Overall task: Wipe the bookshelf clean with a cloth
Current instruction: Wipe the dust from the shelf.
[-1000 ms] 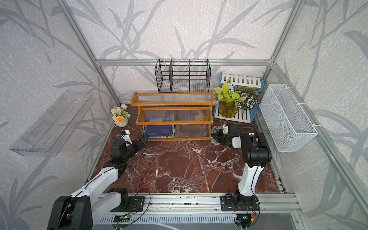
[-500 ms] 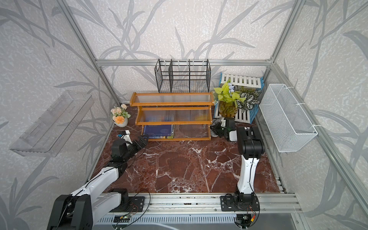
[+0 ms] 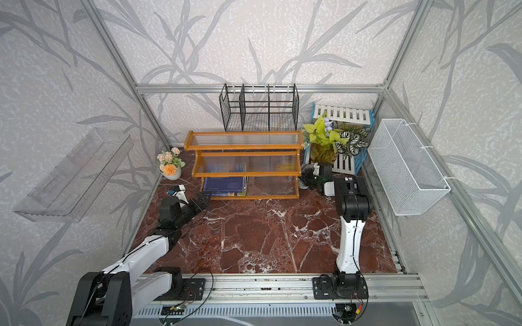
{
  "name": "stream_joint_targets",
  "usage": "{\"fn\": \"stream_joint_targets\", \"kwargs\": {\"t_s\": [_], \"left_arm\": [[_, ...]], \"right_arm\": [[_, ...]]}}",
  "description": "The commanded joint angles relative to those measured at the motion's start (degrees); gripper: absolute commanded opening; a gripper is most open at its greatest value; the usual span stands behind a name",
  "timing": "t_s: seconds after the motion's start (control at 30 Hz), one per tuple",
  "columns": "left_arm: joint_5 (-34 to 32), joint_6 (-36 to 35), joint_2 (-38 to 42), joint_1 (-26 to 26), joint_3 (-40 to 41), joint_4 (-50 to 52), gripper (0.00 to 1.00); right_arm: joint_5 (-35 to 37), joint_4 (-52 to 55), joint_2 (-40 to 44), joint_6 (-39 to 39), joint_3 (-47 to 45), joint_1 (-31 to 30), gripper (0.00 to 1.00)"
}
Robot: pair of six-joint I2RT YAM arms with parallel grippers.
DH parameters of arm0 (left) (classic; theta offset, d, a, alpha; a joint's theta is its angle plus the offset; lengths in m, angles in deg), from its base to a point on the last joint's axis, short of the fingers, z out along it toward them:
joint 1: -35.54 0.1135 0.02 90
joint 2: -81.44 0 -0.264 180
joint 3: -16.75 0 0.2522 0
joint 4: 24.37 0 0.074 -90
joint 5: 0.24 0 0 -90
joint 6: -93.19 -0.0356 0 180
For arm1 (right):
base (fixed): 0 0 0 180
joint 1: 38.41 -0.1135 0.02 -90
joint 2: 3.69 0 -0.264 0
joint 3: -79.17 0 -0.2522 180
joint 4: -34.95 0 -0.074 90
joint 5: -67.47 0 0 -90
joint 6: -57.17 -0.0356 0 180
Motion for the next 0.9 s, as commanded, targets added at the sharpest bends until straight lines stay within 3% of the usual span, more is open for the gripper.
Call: {"fn": "stream_joint_targets", "kwargs": {"t_s": [0.0, 0.87], "left_arm": [[0.8, -1.1, 0.6, 0.1, -1.0, -1.5, 1.00], [1.6, -0.8, 2.3, 0.1, -0.1, -1.4, 1.00]], "right_arm": [[-2.1, -3.2, 4.5, -0.8, -0.6, 0.2, 0.00], [-8.0, -15.0, 22.0, -12.9, -1.0, 2.2, 0.00]]}}
